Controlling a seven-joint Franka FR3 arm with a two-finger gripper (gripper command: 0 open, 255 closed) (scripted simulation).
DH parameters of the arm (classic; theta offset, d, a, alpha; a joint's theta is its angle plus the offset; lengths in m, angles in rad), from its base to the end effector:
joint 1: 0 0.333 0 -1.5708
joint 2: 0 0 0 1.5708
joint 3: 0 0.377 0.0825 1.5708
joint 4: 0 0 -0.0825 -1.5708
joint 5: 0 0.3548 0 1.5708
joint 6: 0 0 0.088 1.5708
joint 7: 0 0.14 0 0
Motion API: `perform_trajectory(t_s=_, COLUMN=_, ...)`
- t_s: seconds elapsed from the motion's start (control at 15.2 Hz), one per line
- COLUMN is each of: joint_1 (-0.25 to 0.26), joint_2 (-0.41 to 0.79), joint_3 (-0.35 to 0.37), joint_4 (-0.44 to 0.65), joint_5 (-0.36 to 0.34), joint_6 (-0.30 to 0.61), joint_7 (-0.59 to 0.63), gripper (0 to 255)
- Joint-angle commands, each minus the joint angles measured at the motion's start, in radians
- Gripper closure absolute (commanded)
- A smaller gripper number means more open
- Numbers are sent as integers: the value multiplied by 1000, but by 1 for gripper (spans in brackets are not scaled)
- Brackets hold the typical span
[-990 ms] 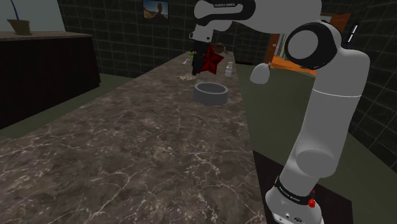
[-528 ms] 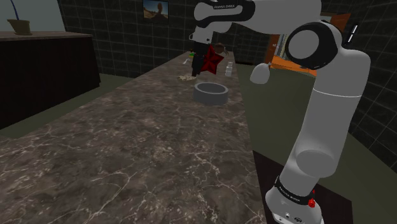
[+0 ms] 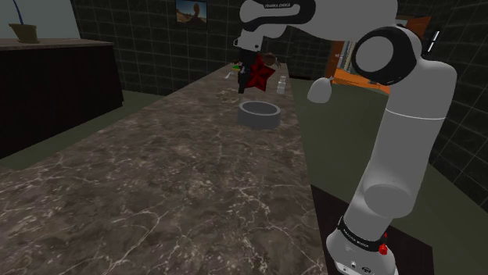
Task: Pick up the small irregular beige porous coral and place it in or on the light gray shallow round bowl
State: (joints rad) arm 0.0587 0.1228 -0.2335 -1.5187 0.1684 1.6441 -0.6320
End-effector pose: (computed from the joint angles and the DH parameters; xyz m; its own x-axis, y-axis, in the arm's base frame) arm 0.5720 -0.0692 0.6175 0.9004 0.4265 0.0865 0.4341 -0.8942 -0.1093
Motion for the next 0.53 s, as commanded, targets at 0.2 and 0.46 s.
perform_trajectory(t_s=0.2, joint_1=1, joint_2=-2, joint_3=0, joint_4=-1, joint_5=-2, joint_6=-2, joint_7=3, gripper=0)
perform_trajectory(t_s=0.46, joint_1=-102, joint_2=197, joint_3=-29, joint_4=312, joint_5=220, joint_6=-199, joint_7=55, gripper=0)
